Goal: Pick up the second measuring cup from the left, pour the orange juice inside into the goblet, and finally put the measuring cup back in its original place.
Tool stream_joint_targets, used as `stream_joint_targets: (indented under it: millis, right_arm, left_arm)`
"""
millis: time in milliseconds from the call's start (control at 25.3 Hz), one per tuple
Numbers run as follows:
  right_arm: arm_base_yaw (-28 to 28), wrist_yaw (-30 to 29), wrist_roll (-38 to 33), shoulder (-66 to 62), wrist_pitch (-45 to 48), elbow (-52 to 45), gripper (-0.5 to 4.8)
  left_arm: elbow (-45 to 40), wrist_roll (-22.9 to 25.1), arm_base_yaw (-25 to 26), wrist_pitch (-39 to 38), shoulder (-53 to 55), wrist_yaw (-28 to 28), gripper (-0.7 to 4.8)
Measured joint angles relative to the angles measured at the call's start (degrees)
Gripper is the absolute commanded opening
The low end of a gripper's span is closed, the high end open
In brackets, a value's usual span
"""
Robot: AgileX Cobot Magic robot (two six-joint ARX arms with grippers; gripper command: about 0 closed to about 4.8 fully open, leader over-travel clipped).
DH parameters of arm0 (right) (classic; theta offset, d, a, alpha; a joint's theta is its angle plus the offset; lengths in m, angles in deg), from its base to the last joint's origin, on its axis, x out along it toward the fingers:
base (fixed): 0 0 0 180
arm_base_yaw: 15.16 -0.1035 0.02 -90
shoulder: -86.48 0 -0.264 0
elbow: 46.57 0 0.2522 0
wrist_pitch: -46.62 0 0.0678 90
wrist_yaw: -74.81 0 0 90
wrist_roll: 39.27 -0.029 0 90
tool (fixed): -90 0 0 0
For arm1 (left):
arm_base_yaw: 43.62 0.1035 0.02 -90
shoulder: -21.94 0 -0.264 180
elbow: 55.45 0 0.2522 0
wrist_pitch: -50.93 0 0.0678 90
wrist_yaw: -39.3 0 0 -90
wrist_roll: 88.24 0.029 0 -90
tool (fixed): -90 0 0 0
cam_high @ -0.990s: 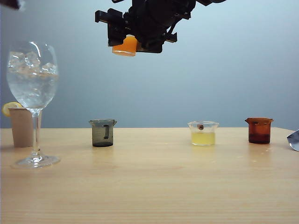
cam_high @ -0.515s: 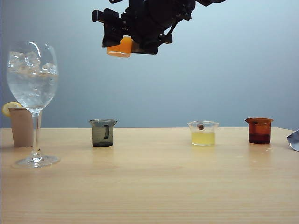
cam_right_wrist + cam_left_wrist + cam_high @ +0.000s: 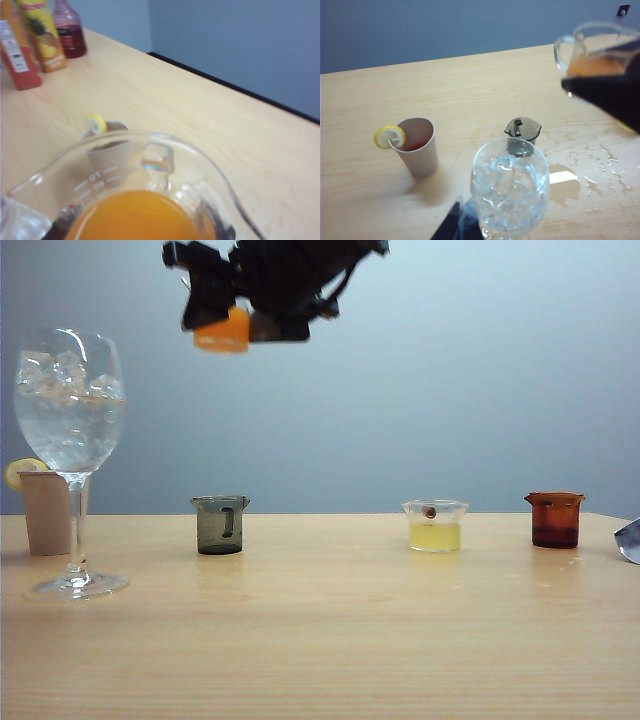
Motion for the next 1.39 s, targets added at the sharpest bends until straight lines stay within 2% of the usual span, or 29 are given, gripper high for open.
stream_joint_targets:
  millis: [317, 1386]
  right_arm:
    - [-1.2, -1.8, 3.0, 0.2, -1.4, 5.6, 1.47]
    - [-2.5, -3.4, 5.1, -2.5, -3.6, 5.5, 1.47]
  left_arm:
    - [0.0, 0.0, 0.0, 0.0, 0.0, 0.0, -0.03]
    - [0.0, 0.0, 0.0, 0.0, 0.1, 0.0, -0.03]
